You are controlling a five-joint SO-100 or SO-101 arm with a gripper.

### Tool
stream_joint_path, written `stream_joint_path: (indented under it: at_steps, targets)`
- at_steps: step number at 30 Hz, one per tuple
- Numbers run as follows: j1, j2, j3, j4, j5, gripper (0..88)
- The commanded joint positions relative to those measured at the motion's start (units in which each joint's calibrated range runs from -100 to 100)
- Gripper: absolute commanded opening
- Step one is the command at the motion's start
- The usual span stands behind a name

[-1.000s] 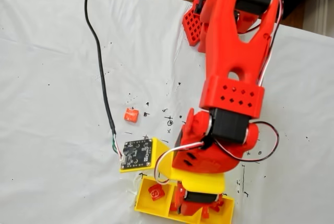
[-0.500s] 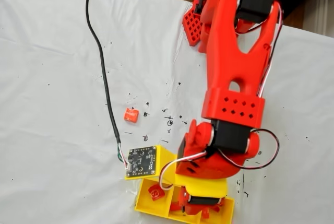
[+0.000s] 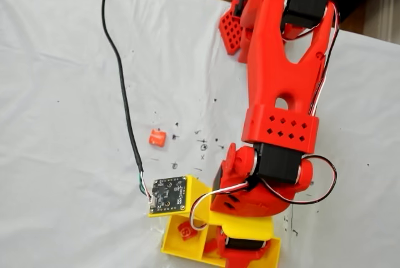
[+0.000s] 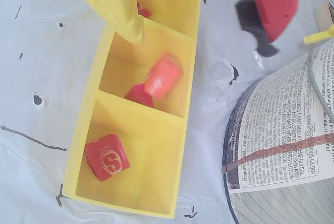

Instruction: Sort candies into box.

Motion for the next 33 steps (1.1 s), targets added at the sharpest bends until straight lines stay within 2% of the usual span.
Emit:
stream_joint_path:
  at_steps: [1,6,11,15,16,28,33]
  targets:
    - [-1.6,-1.8,-5.2,0.2,0.7,40.3]
    - [-1.5,-2.3,-5.2,0.6,0.4,40.9]
    - [-1.5,-3.0,-4.9,0.6,1.0,33.8]
    - [-1.5,-3.9,-4.4,0.5,1.9,11.6]
    - [-1.4,-4.1,-4.4,0.5,1.9,0.3]
    - [0.8,-6.9,-4.8,5.8,2.8,0.2]
    - [3.0,-11.7,-1.5,10.7,4.9,0.2]
